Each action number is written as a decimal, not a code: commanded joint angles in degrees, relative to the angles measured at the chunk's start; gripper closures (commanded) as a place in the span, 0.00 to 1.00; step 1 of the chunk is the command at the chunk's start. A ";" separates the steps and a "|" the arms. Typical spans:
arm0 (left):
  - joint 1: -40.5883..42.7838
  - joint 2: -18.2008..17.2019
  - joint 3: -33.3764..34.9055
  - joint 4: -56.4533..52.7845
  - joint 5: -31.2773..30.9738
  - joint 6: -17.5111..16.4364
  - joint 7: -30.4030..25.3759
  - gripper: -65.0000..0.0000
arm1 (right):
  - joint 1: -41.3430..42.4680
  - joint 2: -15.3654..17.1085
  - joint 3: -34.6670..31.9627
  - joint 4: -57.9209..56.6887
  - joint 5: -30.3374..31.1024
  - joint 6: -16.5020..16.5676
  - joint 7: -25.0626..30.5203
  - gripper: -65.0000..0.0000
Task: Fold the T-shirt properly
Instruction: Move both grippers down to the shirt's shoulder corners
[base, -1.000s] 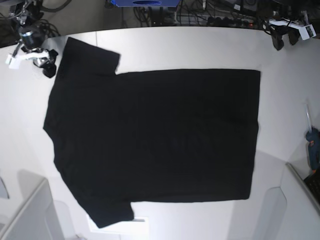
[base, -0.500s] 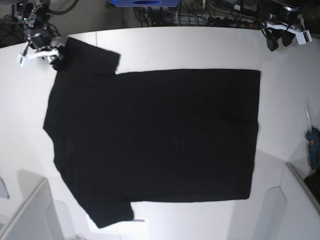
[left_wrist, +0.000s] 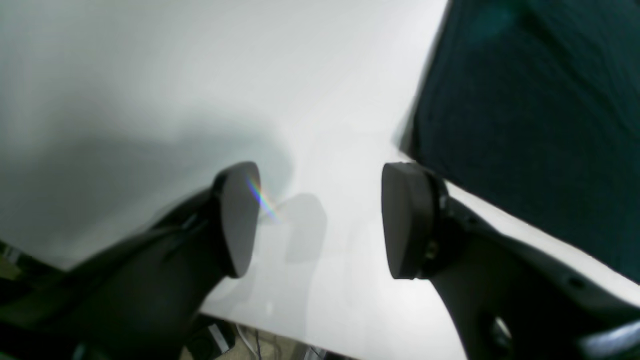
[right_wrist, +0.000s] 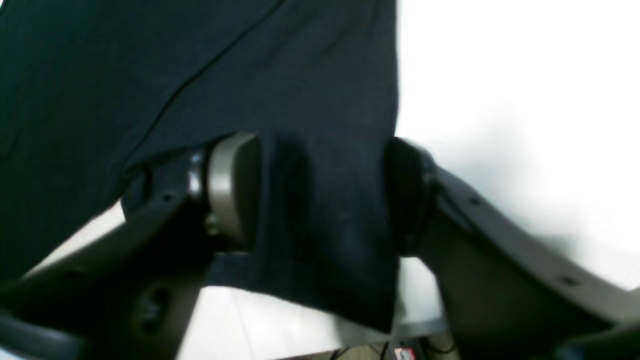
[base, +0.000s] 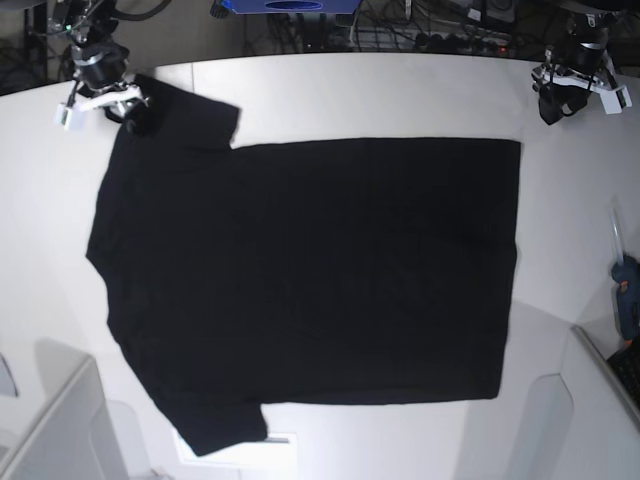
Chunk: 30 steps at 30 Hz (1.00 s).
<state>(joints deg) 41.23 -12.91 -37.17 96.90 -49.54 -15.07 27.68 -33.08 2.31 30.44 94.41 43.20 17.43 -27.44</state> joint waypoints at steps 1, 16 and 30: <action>0.13 -0.50 -0.24 0.90 -0.44 -0.45 -1.09 0.43 | -0.55 0.02 0.20 0.23 -0.43 0.37 -1.35 0.59; -6.73 0.38 5.91 -2.00 -0.26 -0.45 -0.91 0.43 | 1.92 0.11 0.20 -4.35 -0.34 0.37 -1.35 1.00; -14.99 0.73 6.97 -9.30 -0.26 -0.27 6.82 0.44 | 1.92 0.29 0.20 -4.52 -0.43 0.37 -1.35 1.00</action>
<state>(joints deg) 25.63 -11.75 -30.22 87.53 -50.68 -16.12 32.38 -30.52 2.20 30.63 89.78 44.56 18.72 -27.00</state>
